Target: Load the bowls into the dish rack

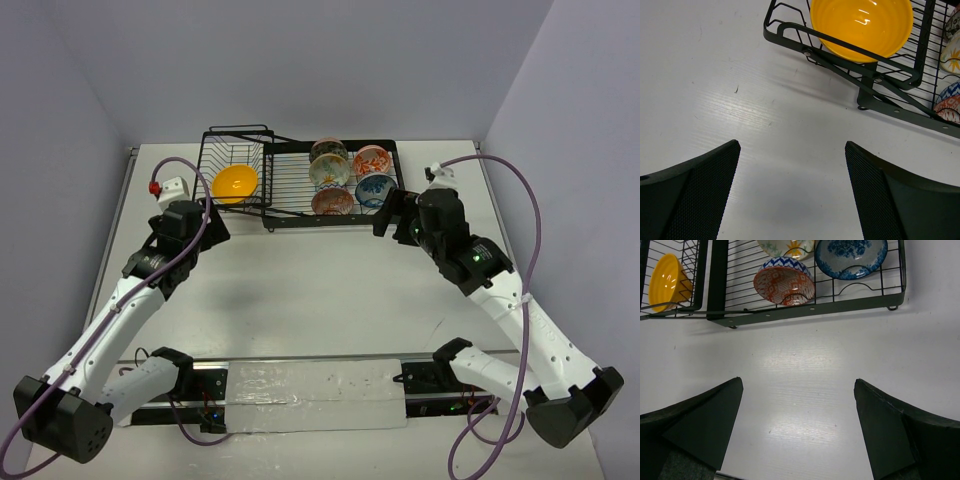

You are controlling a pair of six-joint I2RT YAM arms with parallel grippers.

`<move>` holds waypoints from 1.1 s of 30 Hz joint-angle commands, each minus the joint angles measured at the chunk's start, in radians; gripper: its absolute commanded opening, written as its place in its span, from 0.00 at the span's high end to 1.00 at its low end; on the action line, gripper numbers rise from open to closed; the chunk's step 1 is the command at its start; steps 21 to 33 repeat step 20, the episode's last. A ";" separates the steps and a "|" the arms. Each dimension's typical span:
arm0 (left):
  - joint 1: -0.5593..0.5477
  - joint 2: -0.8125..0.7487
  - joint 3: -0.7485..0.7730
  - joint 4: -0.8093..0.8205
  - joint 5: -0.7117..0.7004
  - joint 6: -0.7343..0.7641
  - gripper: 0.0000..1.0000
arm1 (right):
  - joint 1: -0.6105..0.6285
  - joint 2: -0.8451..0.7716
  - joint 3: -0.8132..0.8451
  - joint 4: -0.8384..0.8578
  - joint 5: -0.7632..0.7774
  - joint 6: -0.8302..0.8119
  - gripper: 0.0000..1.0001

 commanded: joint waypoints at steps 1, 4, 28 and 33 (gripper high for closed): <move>-0.007 -0.019 -0.001 0.028 -0.020 0.006 0.09 | 0.001 -0.006 0.001 0.039 0.019 -0.003 0.00; -0.007 -0.019 -0.001 0.030 -0.018 0.006 0.09 | 0.001 0.003 0.012 0.028 0.025 -0.003 0.00; -0.015 -0.022 -0.003 0.030 -0.023 0.008 0.09 | 0.001 0.024 -0.005 0.053 0.020 -0.012 0.00; -0.015 -0.022 -0.003 0.030 -0.023 0.008 0.09 | 0.001 0.024 -0.005 0.053 0.020 -0.012 0.00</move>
